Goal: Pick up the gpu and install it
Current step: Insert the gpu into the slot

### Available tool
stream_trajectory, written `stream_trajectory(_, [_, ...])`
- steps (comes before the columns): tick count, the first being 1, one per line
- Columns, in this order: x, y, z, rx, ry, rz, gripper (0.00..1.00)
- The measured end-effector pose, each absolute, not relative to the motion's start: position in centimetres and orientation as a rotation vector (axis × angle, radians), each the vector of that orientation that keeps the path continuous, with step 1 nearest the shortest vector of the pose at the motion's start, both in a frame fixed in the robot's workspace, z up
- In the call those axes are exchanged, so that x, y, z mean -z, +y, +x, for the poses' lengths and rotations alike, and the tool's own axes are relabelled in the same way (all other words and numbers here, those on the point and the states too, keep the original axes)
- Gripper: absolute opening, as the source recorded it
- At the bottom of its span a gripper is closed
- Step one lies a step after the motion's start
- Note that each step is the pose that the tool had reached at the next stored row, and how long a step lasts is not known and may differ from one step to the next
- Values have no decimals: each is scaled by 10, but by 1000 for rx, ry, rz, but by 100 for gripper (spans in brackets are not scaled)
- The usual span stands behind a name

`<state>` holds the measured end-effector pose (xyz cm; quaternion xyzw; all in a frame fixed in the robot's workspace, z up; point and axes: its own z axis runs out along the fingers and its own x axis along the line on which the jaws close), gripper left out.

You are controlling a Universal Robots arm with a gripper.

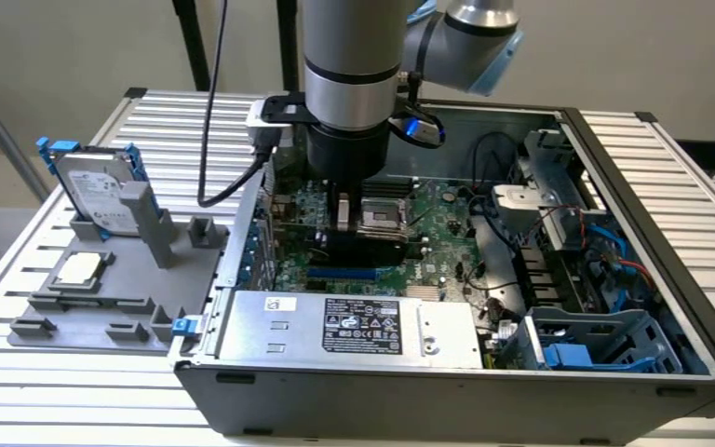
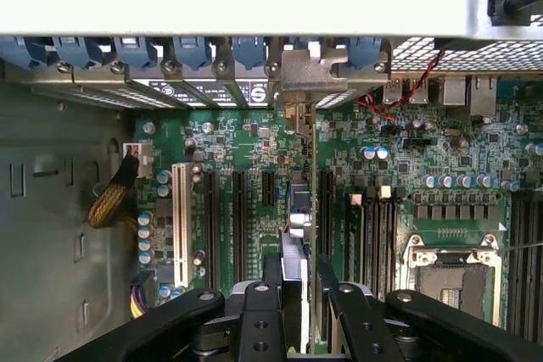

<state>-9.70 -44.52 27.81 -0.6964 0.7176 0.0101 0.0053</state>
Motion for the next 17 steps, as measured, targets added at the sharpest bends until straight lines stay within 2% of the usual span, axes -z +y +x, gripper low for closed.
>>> stream_trajectory(17, [-265,-445,-99,-31,2247,-2181,26])
